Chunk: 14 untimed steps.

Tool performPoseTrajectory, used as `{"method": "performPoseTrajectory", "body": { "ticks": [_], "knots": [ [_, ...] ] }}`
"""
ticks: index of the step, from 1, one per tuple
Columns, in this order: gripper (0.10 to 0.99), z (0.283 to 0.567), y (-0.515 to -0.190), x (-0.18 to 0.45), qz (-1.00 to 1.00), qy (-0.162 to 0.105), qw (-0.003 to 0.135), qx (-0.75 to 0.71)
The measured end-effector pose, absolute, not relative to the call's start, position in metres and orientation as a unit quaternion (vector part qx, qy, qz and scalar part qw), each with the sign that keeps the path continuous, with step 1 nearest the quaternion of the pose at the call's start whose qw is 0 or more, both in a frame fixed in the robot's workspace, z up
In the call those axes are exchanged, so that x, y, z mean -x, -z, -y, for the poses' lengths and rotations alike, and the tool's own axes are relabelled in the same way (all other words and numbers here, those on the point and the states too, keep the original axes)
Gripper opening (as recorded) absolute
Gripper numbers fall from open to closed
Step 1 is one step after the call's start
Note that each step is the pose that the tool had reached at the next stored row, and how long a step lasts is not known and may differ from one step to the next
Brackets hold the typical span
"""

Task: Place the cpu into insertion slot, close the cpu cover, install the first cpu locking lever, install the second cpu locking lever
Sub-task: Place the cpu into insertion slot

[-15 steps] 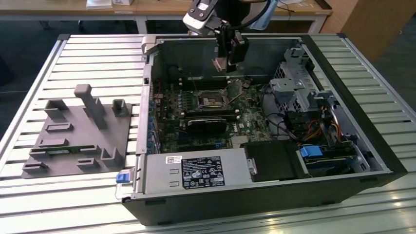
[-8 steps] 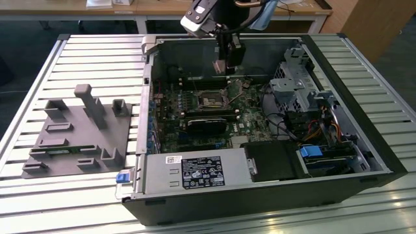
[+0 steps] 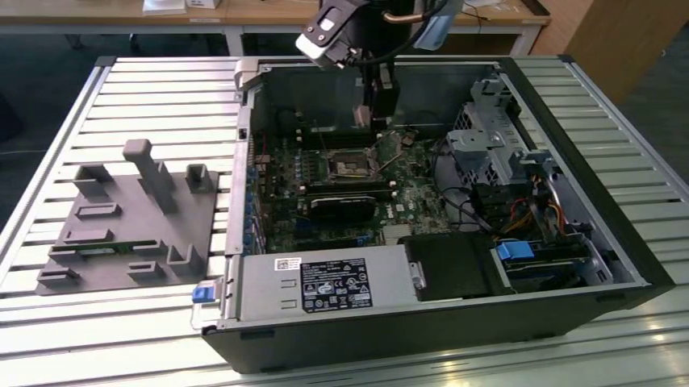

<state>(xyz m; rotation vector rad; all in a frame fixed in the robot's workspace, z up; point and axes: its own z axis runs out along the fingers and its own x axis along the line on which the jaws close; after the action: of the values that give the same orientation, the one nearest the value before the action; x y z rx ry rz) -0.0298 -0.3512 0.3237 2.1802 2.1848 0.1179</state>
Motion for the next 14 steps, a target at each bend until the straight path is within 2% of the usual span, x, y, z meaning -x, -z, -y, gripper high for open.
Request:
{"method": "performPoseTrajectory", "body": {
  "ticks": [14],
  "knots": [
    [0.537,0.350,-0.302,0.031,-0.717,-0.041,0.027,-0.695]
  ]
}}
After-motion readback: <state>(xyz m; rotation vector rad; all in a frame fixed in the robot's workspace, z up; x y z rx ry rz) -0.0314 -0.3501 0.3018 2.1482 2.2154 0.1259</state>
